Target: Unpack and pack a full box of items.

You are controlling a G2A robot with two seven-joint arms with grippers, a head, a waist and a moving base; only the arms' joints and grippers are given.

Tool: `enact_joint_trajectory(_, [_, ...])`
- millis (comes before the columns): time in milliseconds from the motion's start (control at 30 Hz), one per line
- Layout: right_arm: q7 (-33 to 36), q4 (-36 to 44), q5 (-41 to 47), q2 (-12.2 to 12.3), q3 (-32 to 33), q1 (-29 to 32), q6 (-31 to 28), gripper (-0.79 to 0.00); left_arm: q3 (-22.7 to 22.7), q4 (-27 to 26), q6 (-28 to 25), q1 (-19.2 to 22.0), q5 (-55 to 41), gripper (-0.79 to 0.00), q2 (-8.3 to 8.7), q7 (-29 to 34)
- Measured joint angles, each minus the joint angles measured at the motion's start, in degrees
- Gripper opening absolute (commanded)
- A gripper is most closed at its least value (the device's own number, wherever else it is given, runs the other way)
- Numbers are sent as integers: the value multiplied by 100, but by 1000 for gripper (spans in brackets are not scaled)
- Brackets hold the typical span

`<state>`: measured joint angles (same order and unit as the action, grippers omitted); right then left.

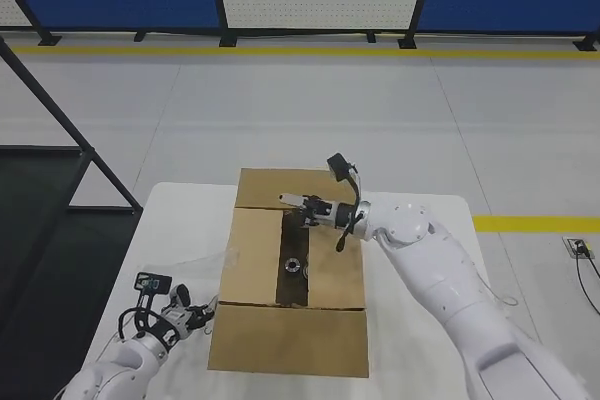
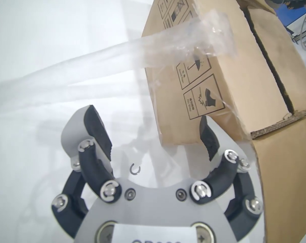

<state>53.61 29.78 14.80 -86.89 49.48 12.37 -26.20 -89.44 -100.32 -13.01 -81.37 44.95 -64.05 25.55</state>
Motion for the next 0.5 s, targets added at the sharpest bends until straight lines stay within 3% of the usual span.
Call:
enact_joint_trajectory(167, [289,246,-219,49,-15,80,142,0,52,-43,-13,-30,11,0,-1,-30])
enact_joint_trajectory(500, [133,309,-180,64,52,120,282,0,136,-135,-63,-64,58,0,2,-63])
